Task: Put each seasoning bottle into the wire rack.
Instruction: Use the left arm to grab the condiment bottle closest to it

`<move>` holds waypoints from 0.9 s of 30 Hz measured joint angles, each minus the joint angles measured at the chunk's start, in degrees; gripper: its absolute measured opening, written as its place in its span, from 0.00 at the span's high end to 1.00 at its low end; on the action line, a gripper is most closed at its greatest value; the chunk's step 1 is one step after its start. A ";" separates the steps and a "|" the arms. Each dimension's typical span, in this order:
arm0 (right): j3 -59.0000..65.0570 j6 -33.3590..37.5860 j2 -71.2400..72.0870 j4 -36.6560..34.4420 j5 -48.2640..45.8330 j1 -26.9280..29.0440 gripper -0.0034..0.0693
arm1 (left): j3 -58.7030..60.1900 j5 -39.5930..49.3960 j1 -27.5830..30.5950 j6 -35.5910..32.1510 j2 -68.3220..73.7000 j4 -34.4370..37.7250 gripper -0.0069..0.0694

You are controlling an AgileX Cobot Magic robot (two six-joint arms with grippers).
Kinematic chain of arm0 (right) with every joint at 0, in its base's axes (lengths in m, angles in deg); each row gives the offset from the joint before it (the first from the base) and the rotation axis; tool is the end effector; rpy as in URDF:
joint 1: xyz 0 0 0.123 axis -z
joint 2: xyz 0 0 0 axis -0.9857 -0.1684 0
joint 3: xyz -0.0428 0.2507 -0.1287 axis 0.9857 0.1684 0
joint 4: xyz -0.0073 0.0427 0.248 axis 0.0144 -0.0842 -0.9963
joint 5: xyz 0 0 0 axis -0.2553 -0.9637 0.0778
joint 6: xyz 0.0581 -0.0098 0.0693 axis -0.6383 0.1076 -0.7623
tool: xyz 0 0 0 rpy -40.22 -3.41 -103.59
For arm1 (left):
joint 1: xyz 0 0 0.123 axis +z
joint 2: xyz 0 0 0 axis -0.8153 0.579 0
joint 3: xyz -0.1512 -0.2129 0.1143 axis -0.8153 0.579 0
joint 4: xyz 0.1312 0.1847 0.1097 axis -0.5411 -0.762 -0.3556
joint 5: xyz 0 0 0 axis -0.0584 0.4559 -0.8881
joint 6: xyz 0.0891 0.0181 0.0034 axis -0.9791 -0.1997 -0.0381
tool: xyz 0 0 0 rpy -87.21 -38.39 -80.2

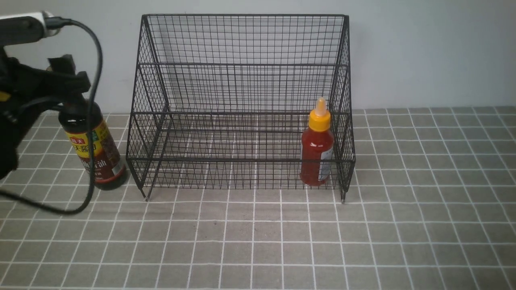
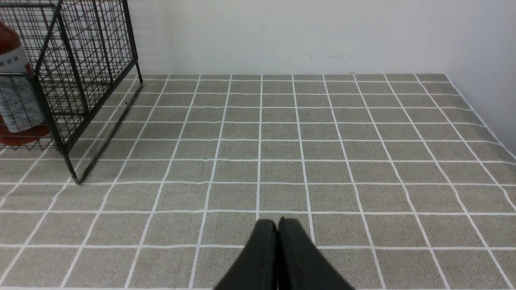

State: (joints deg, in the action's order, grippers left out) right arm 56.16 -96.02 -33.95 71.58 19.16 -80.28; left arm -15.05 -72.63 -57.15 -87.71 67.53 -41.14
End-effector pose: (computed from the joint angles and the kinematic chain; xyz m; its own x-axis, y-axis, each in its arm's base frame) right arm 0.0516 -0.0037 0.1728 -0.3090 0.0366 -0.9504 0.0508 0.9985 0.0220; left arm 0.3190 0.0068 0.2823 -0.1237 -0.0954 -0.9877 -0.1977 0.9778 -0.0697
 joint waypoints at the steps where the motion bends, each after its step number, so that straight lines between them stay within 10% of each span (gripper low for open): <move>1: 0.00 0.00 0.00 0.00 0.04 0.00 0.97 | -0.66 -1.12 0.00 0.00 1.45 0.43 0.16; 11: 0.00 0.00 0.00 0.05 0.04 0.00 0.97 | -2.69 -5.68 0.00 0.00 10.58 1.17 0.20; 17: 0.00 0.00 0.00 0.05 0.04 0.00 0.97 | -2.85 -6.20 0.00 0.96 12.15 1.12 0.58; 27: 0.00 0.00 0.00 0.05 0.04 0.00 0.97 | -3.33 0.22 -0.01 0.15 5.63 -3.91 0.57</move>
State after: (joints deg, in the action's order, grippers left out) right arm 56.16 -96.02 -33.95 71.63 19.21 -80.28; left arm -18.39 -72.41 -57.15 -87.56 73.16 -45.05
